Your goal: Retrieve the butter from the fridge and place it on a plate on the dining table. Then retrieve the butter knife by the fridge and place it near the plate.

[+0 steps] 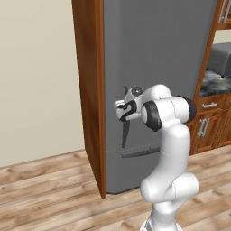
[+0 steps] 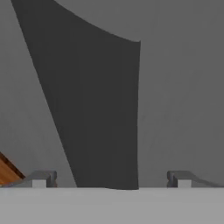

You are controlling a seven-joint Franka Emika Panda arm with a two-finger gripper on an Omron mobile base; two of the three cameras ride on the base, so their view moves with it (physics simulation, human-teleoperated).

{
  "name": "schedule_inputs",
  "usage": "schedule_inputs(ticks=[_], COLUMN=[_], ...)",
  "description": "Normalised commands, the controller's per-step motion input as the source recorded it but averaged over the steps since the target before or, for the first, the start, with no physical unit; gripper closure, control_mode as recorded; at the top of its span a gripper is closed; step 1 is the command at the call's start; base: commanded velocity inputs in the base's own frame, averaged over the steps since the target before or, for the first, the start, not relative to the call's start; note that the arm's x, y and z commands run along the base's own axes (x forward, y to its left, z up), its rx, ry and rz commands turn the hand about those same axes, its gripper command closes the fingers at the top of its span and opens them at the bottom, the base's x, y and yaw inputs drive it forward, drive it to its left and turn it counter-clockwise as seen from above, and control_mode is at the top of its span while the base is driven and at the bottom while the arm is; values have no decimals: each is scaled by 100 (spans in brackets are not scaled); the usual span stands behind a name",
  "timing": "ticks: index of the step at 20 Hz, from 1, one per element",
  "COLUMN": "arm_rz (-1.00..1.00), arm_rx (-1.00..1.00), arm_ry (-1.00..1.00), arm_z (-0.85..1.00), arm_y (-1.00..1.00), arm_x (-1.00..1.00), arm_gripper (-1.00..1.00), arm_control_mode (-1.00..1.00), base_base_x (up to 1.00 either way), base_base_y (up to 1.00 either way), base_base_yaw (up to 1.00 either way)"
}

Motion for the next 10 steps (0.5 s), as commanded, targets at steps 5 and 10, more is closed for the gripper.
schedule_inputs(ticks=[5,10], arm_rz=[0,0], arm_rx=[0,0], arm_ry=[-9,0], arm_z=[-15,0], arm_y=[0,0], arm_x=[24,16], arm_gripper=[-100,100], arm_control_mode=[-100,-100], base_base_x=[0,0], base_base_y=[0,0], base_base_yaw=[0,0])
